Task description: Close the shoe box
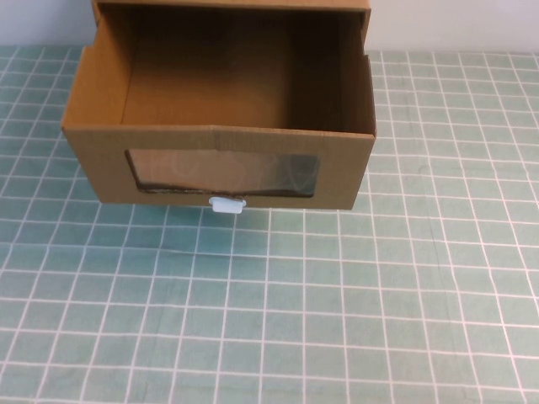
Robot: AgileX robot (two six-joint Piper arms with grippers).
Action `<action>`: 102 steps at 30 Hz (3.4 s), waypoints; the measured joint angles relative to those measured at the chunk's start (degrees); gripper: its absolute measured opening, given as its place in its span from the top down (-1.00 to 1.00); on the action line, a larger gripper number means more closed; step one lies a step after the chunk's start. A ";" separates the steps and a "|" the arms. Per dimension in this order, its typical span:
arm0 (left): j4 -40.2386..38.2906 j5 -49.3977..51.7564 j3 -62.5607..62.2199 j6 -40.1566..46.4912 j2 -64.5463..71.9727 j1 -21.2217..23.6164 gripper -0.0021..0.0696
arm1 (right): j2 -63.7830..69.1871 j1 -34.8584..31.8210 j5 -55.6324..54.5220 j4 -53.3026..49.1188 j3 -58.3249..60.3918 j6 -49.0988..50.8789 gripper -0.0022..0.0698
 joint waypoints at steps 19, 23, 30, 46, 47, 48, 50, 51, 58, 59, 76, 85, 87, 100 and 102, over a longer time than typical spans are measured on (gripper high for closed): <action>19.13 41.98 -47.22 -0.15 29.68 0.00 0.96 | 24.79 0.00 60.89 2.96 -54.62 1.54 0.98; 15.79 48.38 -51.64 -0.15 37.94 0.00 0.96 | 33.57 0.00 65.96 -0.11 -57.38 1.54 0.98; 5.33 48.36 -52.18 1.24 48.44 0.00 0.96 | 43.85 0.60 59.99 2.51 -57.43 1.57 0.98; -6.76 70.91 -88.18 25.42 84.59 0.00 0.96 | 67.22 14.25 97.39 7.54 -82.42 -33.31 0.98; -8.06 72.23 -90.98 25.53 87.04 0.00 0.96 | 69.21 14.30 100.57 9.35 -83.84 -35.73 0.98; -9.28 73.33 -93.07 25.53 89.46 0.00 0.96 | 70.88 14.40 103.08 11.10 -84.60 -37.64 0.98; -12.64 75.54 -97.62 25.91 94.20 0.00 0.96 | 73.44 14.53 106.20 16.12 -84.94 -41.38 0.98; -14.24 76.04 -99.49 25.91 95.99 0.00 0.96 | 74.25 14.84 106.82 18.14 -84.69 -42.41 0.98; -21.65 78.39 -105.99 26.29 107.77 0.00 0.96 | 78.57 24.27 102.19 19.26 -78.69 -44.11 0.98; -22.05 78.39 -106.27 26.40 108.92 0.00 0.96 | 78.94 26.15 100.64 18.97 -77.84 -44.11 0.98; -22.63 76.36 -106.88 26.58 113.59 -1.52 0.96 | 86.46 47.36 68.06 6.86 -61.08 -44.16 0.98; -21.52 76.06 -106.88 26.58 113.59 -1.59 0.96 | 93.62 47.36 57.36 6.86 -59.21 -44.16 0.98; -21.40 76.04 -106.88 26.58 113.59 -1.68 0.96 | 95.60 47.36 55.37 5.87 -59.21 -44.29 0.98; -21.18 75.69 -106.98 26.58 113.59 -1.68 0.96 | 99.66 44.04 48.73 -6.69 -62.00 -43.47 0.98; -21.18 75.69 -106.98 26.58 113.59 -1.68 0.96 | 99.52 43.24 48.62 -4.44 -63.29 -43.35 0.98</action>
